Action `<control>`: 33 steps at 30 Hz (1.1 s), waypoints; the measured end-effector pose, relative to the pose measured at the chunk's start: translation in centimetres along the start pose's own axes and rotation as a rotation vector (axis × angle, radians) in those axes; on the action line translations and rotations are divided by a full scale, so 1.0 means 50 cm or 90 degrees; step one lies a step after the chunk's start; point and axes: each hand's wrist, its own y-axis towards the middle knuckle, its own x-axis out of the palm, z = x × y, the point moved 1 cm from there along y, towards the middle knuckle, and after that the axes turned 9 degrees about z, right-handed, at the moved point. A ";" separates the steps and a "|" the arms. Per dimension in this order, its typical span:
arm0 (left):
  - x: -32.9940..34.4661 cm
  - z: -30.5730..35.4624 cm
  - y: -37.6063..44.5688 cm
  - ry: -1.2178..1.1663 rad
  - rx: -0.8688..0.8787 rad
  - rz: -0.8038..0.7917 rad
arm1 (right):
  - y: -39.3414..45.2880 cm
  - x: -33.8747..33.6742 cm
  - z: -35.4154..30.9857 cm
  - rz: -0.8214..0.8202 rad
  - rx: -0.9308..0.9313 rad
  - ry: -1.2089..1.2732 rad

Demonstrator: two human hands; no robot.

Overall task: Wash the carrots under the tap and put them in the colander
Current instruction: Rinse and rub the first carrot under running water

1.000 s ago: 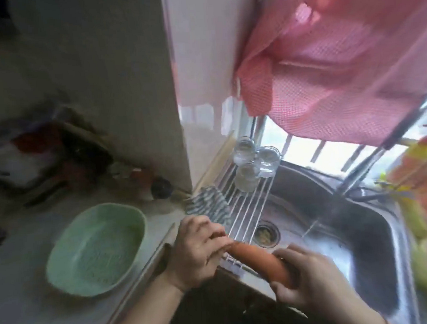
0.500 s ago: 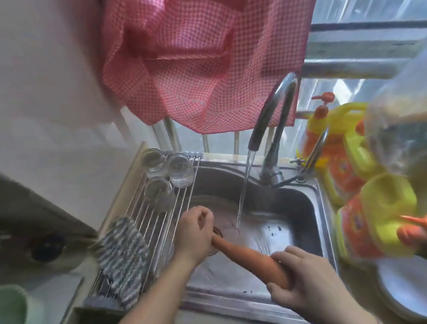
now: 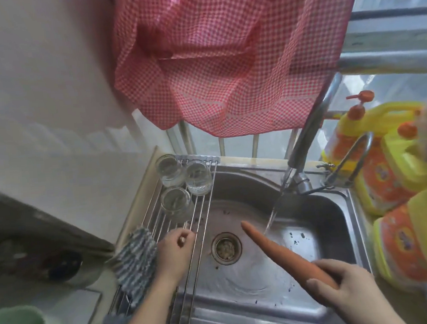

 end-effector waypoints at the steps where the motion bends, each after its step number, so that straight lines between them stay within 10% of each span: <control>1: -0.013 -0.021 -0.002 0.036 0.006 0.021 | 0.006 0.006 -0.002 -0.002 0.012 0.011; 10: 0.030 0.019 -0.046 0.093 0.078 0.054 | 0.036 0.024 0.000 0.029 0.076 0.062; 15: 0.179 0.196 -0.156 -0.418 -0.304 -0.321 | 0.026 0.044 -0.019 0.048 0.089 0.099; 19: 0.240 0.257 -0.182 -0.742 -0.543 -0.187 | 0.018 0.071 -0.011 -0.008 0.154 0.158; 33: 0.247 0.254 -0.123 -0.701 -0.649 -0.183 | -0.007 0.092 0.016 -0.069 0.181 0.297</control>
